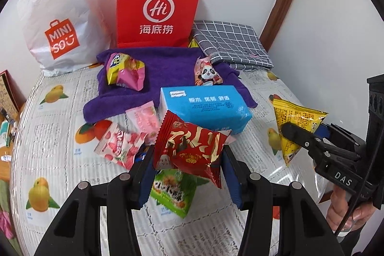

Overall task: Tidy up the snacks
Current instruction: 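Carry the red bag in the left tool while the right tool carries the yellow bag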

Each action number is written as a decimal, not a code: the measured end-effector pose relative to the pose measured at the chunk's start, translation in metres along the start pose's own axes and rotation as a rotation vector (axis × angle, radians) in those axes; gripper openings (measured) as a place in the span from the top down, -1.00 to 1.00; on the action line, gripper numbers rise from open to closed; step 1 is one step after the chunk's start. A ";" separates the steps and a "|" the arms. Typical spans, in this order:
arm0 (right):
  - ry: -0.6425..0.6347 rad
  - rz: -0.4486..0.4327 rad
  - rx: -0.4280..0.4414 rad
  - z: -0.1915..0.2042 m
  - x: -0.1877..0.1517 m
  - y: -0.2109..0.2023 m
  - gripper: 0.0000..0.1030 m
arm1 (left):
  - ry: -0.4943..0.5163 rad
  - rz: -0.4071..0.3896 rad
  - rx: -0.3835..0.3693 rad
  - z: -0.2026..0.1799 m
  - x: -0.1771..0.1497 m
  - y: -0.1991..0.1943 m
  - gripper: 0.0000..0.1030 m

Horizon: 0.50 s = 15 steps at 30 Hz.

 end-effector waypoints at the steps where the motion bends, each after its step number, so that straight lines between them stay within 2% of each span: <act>1: -0.006 -0.006 0.003 0.001 0.003 0.000 0.07 | 0.004 -0.001 0.000 -0.001 0.003 0.001 0.04; 8: -0.009 -0.034 0.012 -0.001 0.027 -0.001 0.08 | -0.011 -0.009 -0.012 -0.002 0.023 0.003 0.04; 12: -0.009 -0.030 0.019 -0.004 0.042 0.004 0.08 | -0.037 0.000 -0.045 0.001 0.038 0.006 0.04; 15: -0.016 -0.032 0.030 -0.006 0.054 0.008 0.08 | -0.035 -0.007 -0.031 0.000 0.050 0.009 0.04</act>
Point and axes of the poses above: each gripper's, at about its wrist camera, not at the fingertips, and y roughly the way its jaws point, z to its left, x to its top, the point moved 2 cm from there along y, roughly the way its jaws point, and after that the axes turned 13 degrees about x, right-handed, at the moved point
